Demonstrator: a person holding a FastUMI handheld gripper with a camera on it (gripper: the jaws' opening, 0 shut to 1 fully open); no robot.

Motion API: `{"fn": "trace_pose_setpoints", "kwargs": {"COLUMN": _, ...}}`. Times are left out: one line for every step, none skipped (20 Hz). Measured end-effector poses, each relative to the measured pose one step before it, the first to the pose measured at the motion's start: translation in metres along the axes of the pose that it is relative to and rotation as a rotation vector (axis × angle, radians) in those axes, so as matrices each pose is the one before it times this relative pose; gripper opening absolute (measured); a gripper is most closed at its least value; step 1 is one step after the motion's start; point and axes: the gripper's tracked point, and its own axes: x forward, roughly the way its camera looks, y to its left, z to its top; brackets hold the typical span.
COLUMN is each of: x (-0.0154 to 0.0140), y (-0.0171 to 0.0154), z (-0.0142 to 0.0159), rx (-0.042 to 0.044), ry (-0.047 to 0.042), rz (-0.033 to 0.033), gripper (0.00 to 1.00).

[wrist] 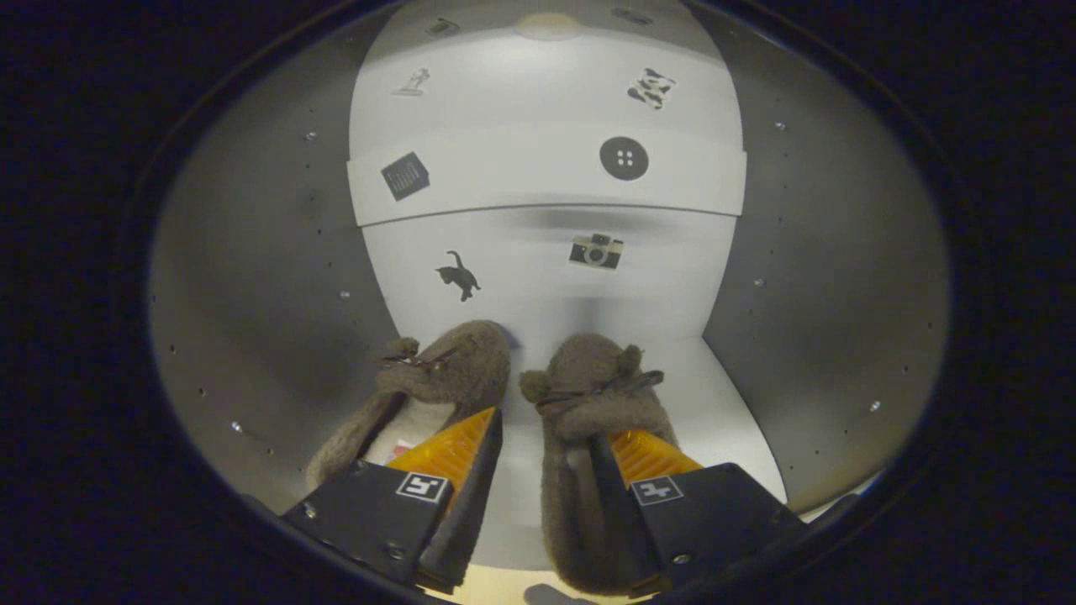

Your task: Open the shoe cabinet door, grab the shoes and put them into the shoe cabinet, then close the shoe cabinet door.

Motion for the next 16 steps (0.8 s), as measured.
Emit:
{"fn": "trace_pose_setpoints", "kwargs": {"x": -0.00944, "y": 0.00002, "z": -0.00007, "rx": -0.00299, "ry": -0.01471, "rz": -0.00216, "gripper": 0.66}}
{"fn": "trace_pose_setpoints", "kwargs": {"x": -0.00857, "y": -0.00077, "z": -0.00050, "rx": -0.00435, "ry": -0.00996, "rz": -0.00290, "gripper": 0.66}}
{"fn": "trace_pose_setpoints", "kwargs": {"x": -0.01226, "y": 0.00092, "z": 0.00326, "rx": -0.00434, "ry": -0.02596, "rz": 0.00360, "gripper": 0.68}}
{"fn": "trace_pose_setpoints", "kwargs": {"x": -0.01214, "y": -0.00049, "z": 0.00409, "rx": -0.00590, "ry": -0.02989, "rz": 0.00138, "gripper": 0.68}}
{"fn": "trace_pose_setpoints", "kwargs": {"x": -0.01230, "y": 0.00111, "z": 0.00229, "rx": -0.00516, "ry": -0.01474, "rz": 0.00383, "gripper": 0.68}}
{"fn": "trace_pose_setpoints", "kwargs": {"x": -0.01782, "y": 0.00232, "z": 0.00386, "rx": -0.00013, "ry": -0.02381, "rz": 0.01355, "gripper": 0.73}}
{"fn": "trace_pose_setpoints", "kwargs": {"x": -0.01516, "y": 0.00323, "z": 0.00389, "rx": 0.00400, "ry": -0.01998, "rz": 0.01003, "gripper": 0.77}}
{"fn": "trace_pose_setpoints", "kwargs": {"x": -0.01731, "y": 0.00186, "z": 0.00381, "rx": 0.00020, "ry": -0.02183, "rz": 0.00977, "gripper": 0.79}}
{"fn": "trace_pose_setpoints", "kwargs": {"x": -0.01669, "y": 0.00297, "z": 0.00209, "rx": -0.00815, "ry": -0.01694, "rz": 0.01057, "gripper": 0.81}}
{"fn": "trace_pose_setpoints", "kwargs": {"x": -0.02210, "y": 0.00073, "z": 0.00107, "rx": -0.01114, "ry": -0.02149, "rz": 0.00217, "gripper": 0.82}}
{"fn": "trace_pose_setpoints", "kwargs": {"x": -0.01907, "y": 0.00050, "z": 0.00075, "rx": -0.00420, "ry": -0.01885, "rz": 0.00412, "gripper": 0.84}}
{"fn": "trace_pose_setpoints", "kwargs": {"x": -0.02344, "y": 0.00348, "z": 0.00111, "rx": 0.01090, "ry": -0.02758, "rz": 0.00967, "gripper": 0.84}}
{"fn": "trace_pose_setpoints", "kwargs": {"x": -0.01996, "y": 0.00263, "z": 0.00076, "rx": 0.01142, "ry": -0.01551, "rz": 0.00977, "gripper": 0.84}}
{"fn": "trace_pose_setpoints", "kwargs": {"x": -0.02321, "y": 0.00008, "z": -0.00085, "rx": 0.01002, "ry": -0.01301, "rz": 0.00364, "gripper": 0.89}}
{"fn": "trace_pose_setpoints", "kwargs": {"x": -0.02135, "y": 0.00163, "z": -0.00054, "rx": 0.00205, "ry": -0.01615, "rz": 0.01004, "gripper": 0.95}}
{"fn": "trace_pose_setpoints", "kwargs": {"x": -0.02090, "y": 0.00195, "z": 0.00194, "rx": -0.00974, "ry": -0.01767, "rz": 0.01379, "gripper": 1.00}}
